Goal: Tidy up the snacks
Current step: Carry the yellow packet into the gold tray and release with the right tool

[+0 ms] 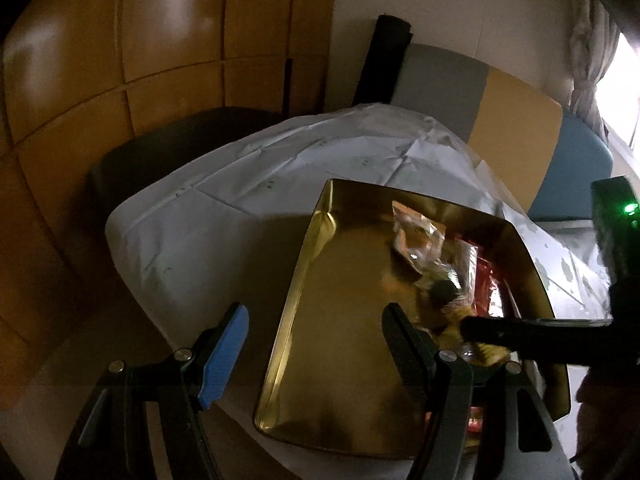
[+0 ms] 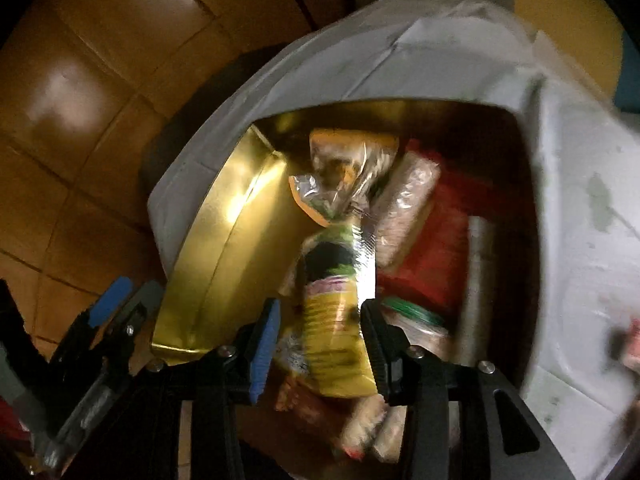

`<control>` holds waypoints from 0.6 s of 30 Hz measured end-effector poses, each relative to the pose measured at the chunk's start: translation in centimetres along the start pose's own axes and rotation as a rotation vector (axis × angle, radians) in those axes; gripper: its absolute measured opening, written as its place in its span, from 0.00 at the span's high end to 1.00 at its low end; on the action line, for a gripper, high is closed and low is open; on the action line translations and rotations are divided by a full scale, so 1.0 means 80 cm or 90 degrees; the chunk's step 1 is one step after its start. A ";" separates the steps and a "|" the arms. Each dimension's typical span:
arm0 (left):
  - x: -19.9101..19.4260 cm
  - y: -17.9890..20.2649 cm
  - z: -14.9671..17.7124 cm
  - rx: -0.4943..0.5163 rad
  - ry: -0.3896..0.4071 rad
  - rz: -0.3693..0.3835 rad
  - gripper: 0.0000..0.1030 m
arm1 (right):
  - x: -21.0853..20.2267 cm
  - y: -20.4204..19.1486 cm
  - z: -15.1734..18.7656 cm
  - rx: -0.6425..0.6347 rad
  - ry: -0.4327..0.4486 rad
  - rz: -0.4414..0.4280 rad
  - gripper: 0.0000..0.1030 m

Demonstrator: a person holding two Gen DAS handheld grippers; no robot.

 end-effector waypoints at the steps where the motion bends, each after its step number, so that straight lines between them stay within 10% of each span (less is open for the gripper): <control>1: 0.001 0.000 0.001 0.004 0.000 0.000 0.32 | 0.008 -0.002 0.003 -0.007 -0.007 0.008 0.58; 18: -0.003 0.040 0.008 0.049 -0.008 0.027 0.32 | -0.053 0.019 0.039 -0.052 0.071 0.062 0.51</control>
Point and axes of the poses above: each gripper's, at about its wrist camera, not at the fingertips, and x roughly the way its jaws point, y to its right, z to its underside, the point moved 7 cm from there along x, roughly the way its jaws point, and after that the axes turned 6 degrees about z, right-handed, at the moved point
